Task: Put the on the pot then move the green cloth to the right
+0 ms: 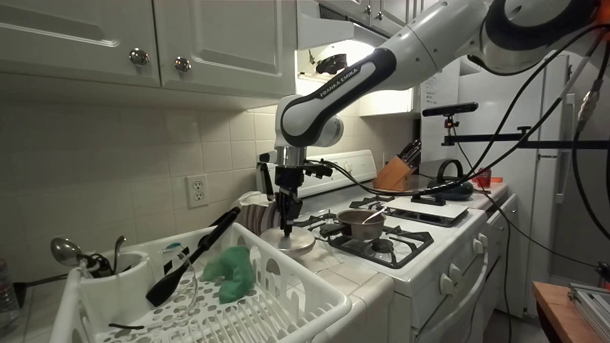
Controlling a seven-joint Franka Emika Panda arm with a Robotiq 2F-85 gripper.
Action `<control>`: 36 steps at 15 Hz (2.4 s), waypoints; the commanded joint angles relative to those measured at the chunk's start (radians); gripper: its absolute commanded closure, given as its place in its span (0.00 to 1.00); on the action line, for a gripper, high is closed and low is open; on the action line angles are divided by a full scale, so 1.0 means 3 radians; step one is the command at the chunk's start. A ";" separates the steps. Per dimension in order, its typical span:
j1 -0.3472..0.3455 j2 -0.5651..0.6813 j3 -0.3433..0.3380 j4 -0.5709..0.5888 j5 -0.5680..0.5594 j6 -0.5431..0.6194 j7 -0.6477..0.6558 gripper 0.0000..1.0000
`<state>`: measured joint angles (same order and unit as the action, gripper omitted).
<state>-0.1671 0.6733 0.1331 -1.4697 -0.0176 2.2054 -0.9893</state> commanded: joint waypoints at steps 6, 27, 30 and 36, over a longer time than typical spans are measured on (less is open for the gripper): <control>-0.0004 -0.0961 -0.0249 -0.1393 0.0031 0.0888 0.0618 0.94; -0.0631 -0.1619 -0.1002 -0.1902 0.1708 0.0913 0.0824 0.94; -0.0663 -0.1442 -0.1058 -0.1541 0.1580 0.0138 0.0904 0.94; -0.0685 -0.1207 -0.1124 -0.1332 0.1375 -0.0157 0.1194 0.94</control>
<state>-0.3678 0.2751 -0.2015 -1.9141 0.4390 2.1833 -0.6879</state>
